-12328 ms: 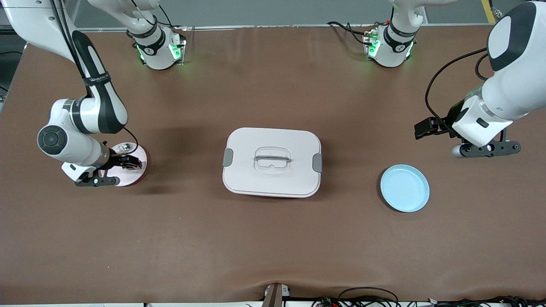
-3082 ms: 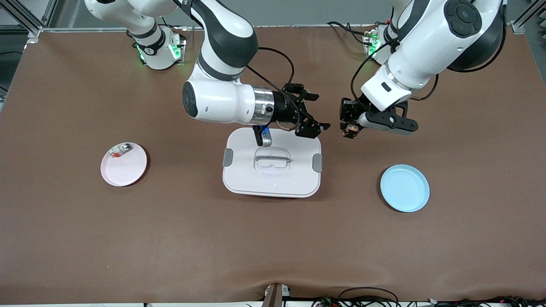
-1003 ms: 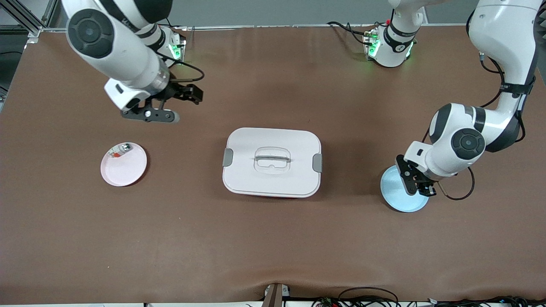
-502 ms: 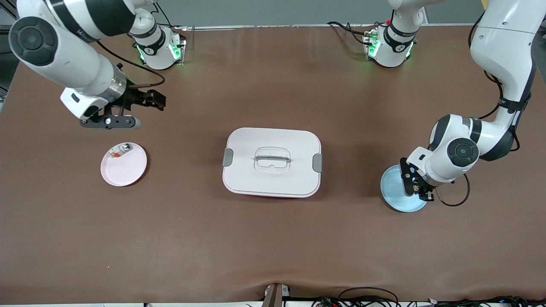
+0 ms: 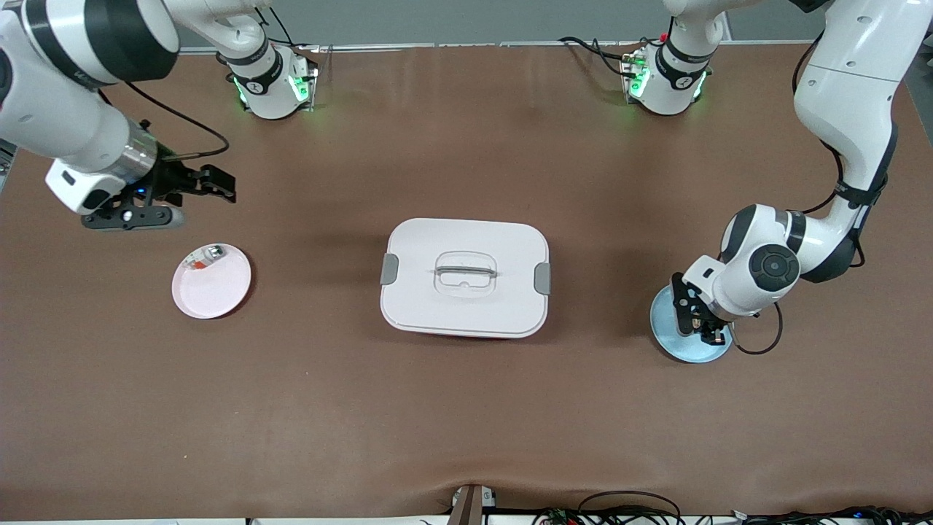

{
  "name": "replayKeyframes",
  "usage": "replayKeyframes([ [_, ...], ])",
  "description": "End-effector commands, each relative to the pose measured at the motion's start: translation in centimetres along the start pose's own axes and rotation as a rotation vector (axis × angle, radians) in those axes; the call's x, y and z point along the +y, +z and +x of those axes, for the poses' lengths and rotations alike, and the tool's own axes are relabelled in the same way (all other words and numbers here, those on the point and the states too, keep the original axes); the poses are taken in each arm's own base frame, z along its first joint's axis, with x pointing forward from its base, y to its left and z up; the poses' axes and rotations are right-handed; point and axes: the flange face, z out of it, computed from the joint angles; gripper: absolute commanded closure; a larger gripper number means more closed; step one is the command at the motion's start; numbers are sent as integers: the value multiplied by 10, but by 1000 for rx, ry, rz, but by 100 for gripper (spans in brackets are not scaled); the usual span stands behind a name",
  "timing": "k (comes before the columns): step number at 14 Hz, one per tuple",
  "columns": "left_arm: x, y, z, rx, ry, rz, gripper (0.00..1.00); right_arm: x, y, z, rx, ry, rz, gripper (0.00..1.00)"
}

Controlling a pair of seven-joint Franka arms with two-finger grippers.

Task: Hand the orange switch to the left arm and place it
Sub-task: 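Lower the switch onto the blue plate with the left gripper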

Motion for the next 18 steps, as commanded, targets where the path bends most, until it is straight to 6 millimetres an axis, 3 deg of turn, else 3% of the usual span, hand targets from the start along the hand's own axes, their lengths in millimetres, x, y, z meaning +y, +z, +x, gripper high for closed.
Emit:
replayKeyframes([
  [1, -1, -1, 4, -8, 30, 18, 100, 27, -9, -14, 36, 5, -18, 0],
  [4, 1, 1, 3, -17, 36, 15, 100, 42, -32, -27, 81, 22, -52, 0],
  [5, 1, -1, 3, -23, 45, 19, 89, 43, -43, -33, 101, 19, -74, 0],
  [6, 0, -3, 4, -26, 54, 23, 15, 45, -54, -39, 122, 4, -89, 0],
  [7, 0, -6, 2, -28, 38, 22, 0, 46, -64, -44, 139, -20, -92, 0],
  [9, -6, -27, 1, -34, 28, 48, 0, 56, -78, -50, 124, -2, -77, 0],
  [13, -8, -105, -22, -39, -180, 11, 0, 66, -117, -47, 152, 31, -68, 0],
  [15, -11, -143, -30, -39, -281, 36, 0, 66, -140, -36, 186, 22, -82, 0],
  [18, -18, -192, -37, 5, -465, 34, 0, 64, -158, -17, 211, 18, -79, 0],
])
